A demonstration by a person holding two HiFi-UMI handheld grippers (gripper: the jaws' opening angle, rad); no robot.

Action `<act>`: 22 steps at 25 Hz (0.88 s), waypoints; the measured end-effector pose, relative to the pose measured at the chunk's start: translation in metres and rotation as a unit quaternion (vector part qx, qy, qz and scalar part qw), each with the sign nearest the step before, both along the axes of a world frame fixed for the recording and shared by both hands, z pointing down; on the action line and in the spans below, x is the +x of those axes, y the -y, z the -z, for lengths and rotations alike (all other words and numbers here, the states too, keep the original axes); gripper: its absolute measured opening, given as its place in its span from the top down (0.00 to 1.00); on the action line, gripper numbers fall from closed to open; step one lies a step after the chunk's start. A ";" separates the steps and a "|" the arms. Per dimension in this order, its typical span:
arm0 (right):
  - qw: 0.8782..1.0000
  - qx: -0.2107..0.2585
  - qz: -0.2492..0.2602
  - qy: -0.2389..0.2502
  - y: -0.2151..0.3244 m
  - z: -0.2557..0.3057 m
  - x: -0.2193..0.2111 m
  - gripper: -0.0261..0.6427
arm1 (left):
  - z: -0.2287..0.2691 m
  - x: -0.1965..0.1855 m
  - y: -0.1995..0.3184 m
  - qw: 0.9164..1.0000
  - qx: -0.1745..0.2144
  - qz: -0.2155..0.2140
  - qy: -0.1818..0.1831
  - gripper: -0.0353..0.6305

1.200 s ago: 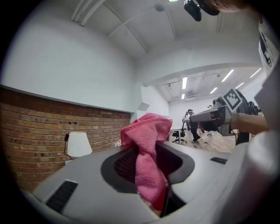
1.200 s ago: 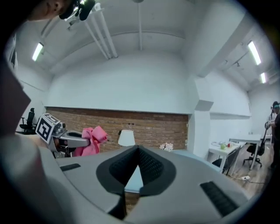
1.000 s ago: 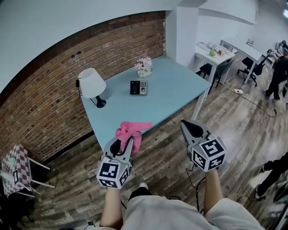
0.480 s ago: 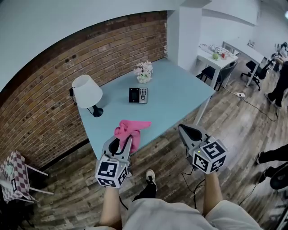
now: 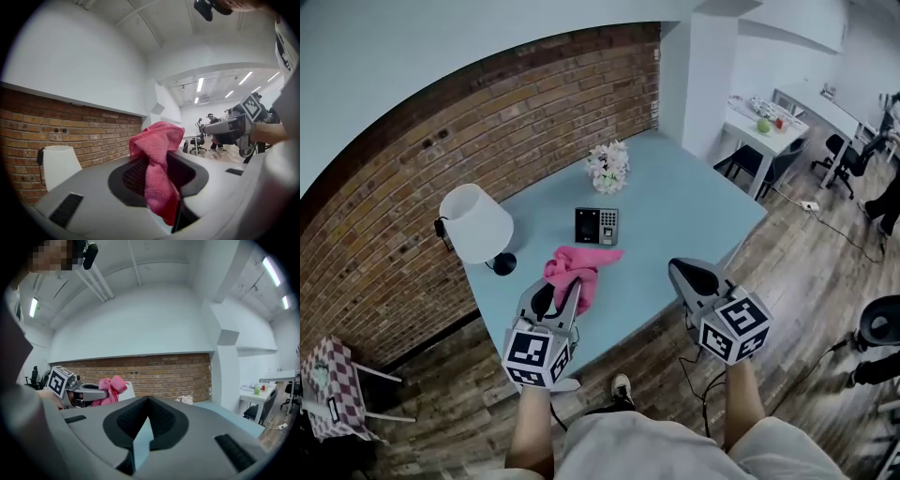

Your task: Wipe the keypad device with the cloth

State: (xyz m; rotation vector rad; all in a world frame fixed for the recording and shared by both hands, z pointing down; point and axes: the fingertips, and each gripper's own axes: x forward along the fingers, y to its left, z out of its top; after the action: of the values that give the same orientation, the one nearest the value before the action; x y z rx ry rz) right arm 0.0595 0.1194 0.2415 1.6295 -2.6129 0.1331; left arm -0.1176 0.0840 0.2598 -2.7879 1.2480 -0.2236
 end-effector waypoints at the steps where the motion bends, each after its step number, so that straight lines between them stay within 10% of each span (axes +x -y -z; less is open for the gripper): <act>1: 1.000 0.001 -0.003 -0.003 0.010 -0.001 0.000 0.93 | -0.001 0.000 0.010 1.000 -0.001 0.000 0.000 0.73; 22: 0.998 -0.054 -0.037 -0.020 0.152 -0.051 0.011 0.93 | -0.045 -0.020 0.157 0.998 -0.045 0.033 0.006 0.73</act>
State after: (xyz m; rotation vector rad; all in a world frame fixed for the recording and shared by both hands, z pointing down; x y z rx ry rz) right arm 0.0708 -0.0329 0.2930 1.6731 -2.4706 0.2384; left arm -0.1372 -0.0729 0.3044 -2.8183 1.3611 -0.3081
